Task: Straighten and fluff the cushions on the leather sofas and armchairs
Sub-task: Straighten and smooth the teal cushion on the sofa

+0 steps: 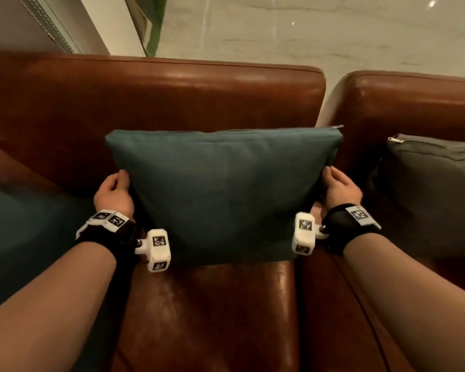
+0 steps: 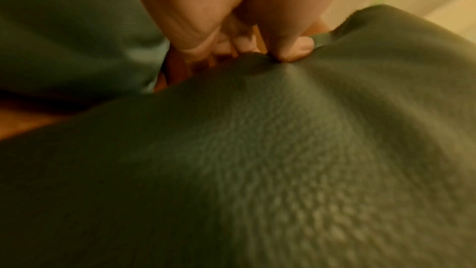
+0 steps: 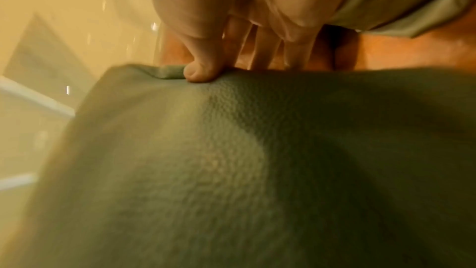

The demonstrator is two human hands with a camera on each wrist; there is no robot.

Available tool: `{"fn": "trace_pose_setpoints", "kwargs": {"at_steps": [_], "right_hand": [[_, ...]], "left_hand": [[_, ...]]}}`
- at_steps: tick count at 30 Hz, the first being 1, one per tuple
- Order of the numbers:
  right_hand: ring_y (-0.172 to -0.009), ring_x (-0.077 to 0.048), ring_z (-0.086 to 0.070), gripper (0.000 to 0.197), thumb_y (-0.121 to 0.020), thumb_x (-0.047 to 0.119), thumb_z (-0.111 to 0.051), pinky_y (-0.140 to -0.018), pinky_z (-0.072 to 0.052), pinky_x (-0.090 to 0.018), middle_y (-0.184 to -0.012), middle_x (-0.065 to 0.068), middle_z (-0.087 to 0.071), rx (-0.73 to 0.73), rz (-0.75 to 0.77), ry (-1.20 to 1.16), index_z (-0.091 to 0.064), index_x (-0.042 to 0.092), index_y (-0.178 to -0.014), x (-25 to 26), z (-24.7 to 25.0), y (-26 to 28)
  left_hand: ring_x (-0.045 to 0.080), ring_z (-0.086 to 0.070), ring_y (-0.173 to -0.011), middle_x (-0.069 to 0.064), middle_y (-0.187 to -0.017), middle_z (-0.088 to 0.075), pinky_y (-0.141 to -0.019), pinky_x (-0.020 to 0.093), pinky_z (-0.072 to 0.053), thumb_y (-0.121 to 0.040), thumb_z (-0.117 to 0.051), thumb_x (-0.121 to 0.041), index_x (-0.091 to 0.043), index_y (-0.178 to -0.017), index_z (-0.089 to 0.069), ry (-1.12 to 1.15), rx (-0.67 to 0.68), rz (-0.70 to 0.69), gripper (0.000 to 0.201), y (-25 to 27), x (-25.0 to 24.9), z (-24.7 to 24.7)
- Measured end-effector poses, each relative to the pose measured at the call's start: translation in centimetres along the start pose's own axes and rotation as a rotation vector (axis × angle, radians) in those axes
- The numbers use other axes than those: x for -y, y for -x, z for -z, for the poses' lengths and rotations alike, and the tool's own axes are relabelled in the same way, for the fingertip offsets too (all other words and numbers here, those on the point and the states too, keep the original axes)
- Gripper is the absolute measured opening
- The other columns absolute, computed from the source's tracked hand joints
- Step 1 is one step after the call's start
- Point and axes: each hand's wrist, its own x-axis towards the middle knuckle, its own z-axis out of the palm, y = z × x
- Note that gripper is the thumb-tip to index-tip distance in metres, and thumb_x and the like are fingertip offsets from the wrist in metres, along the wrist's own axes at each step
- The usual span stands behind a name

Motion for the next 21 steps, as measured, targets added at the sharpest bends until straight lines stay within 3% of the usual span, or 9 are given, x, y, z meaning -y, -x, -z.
{"fn": "trace_pose_setpoints", "kwargs": {"at_steps": [2, 6, 8, 10, 12, 14, 16, 19, 21], "right_hand": [[-0.1, -0.021, -0.069, 0.012, -0.088, 0.019, -0.071, -0.091, -0.055, -0.041, -0.102, -0.003, -0.073, -0.054, 0.022, -0.052, -0.071, 0.029, -0.093, -0.1, -0.1, -0.3], [-0.102, -0.023, -0.069, 0.009, -0.09, 0.029, -0.067, -0.089, -0.056, -0.05, -0.105, -0.003, -0.074, 0.041, 0.103, 0.138, -0.073, 0.036, -0.087, -0.4, -0.2, -0.4], [-0.1, -0.02, -0.068, 0.006, -0.092, 0.035, -0.064, -0.088, -0.056, -0.05, -0.106, -0.001, -0.072, 0.034, 0.091, 0.27, -0.07, 0.035, -0.094, 0.2, 0.3, -0.6], [-0.095, -0.016, -0.069, 0.009, -0.091, 0.039, -0.06, -0.089, -0.056, -0.05, -0.099, 0.005, -0.073, -0.01, 0.126, 0.343, -0.069, 0.036, -0.092, 1.2, 1.5, -0.2], [-0.09, -0.018, -0.07, 0.013, -0.09, 0.039, -0.057, -0.087, -0.057, -0.049, -0.091, 0.006, -0.073, -0.013, 0.207, 0.444, -0.069, 0.038, -0.085, 1.6, 2.9, 1.0], [-0.08, -0.019, -0.071, 0.018, -0.096, 0.027, -0.055, -0.074, -0.059, -0.04, -0.084, 0.001, -0.073, 0.076, 0.244, 0.542, -0.068, 0.033, -0.084, 1.9, 4.2, 3.7], [-0.066, -0.01, -0.068, 0.021, -0.098, 0.019, -0.055, -0.058, -0.054, -0.026, -0.08, -0.002, -0.073, 0.166, 0.284, 0.648, -0.067, 0.03, -0.084, 2.2, 5.8, 6.7], [-0.065, -0.009, -0.067, 0.022, -0.095, 0.018, -0.06, -0.068, -0.056, -0.032, -0.074, 0.004, -0.074, 0.209, 0.372, 0.775, -0.07, 0.032, -0.081, 2.6, 9.8, 9.6], [-0.067, -0.012, -0.069, 0.025, -0.094, 0.015, -0.06, -0.075, -0.057, -0.038, -0.074, 0.006, -0.074, 0.177, 0.379, 0.765, -0.07, 0.033, -0.081, 4.0, 12.9, 9.8]], "left_hand": [[0.019, -0.058, -0.082, -0.003, -0.078, -0.063, -0.076, 0.034, -0.046, -0.085, -0.056, -0.048, -0.035, -0.07, -0.069, 0.032, -0.035, 0.0, 0.024, -0.2, -0.3, -0.1], [0.019, -0.05, -0.085, 0.003, -0.077, -0.057, -0.069, 0.024, -0.038, -0.097, -0.048, -0.029, -0.022, -0.073, -0.06, -0.064, -0.007, -0.038, 0.027, -0.1, -0.3, -0.3], [0.024, -0.057, -0.101, 0.011, -0.105, -0.065, -0.081, 0.023, -0.041, -0.1, -0.043, -0.025, -0.018, -0.1, -0.065, -0.123, -0.039, -0.055, 0.023, 1.1, -1.2, 0.3], [0.025, -0.055, -0.117, 0.009, -0.13, -0.059, -0.093, 0.027, -0.039, -0.1, -0.043, -0.025, -0.019, -0.129, -0.054, -0.138, -0.059, -0.06, 0.032, 2.9, -2.7, 1.1], [0.025, -0.053, -0.121, 0.008, -0.135, -0.053, -0.098, 0.03, -0.039, -0.097, -0.047, -0.023, -0.021, -0.135, -0.047, -0.103, -0.056, -0.166, 0.038, 4.8, -3.7, 2.0], [0.025, -0.053, -0.114, 0.009, -0.131, -0.052, -0.097, 0.036, -0.044, -0.093, -0.05, -0.02, -0.021, -0.13, -0.047, -0.102, 0.019, -0.379, 0.038, 7.7, -4.2, 2.5], [0.021, -0.056, -0.101, 0.009, -0.12, -0.056, -0.088, 0.032, -0.048, -0.091, -0.051, -0.015, -0.022, -0.121, -0.051, -0.085, 0.161, -0.526, 0.031, 11.6, -4.8, 2.3], [0.007, -0.058, -0.087, -0.004, -0.103, -0.062, -0.078, 0.016, -0.045, -0.093, -0.051, -0.01, -0.029, -0.106, -0.057, -0.13, 0.435, -0.605, 0.024, 18.1, -5.7, 0.2], [0.005, -0.059, -0.092, -0.014, -0.102, -0.061, -0.084, 0.02, -0.047, -0.092, -0.051, -0.014, -0.032, -0.105, -0.058, -0.186, 0.587, -0.683, 0.023, 22.3, -6.5, -2.5]]}}
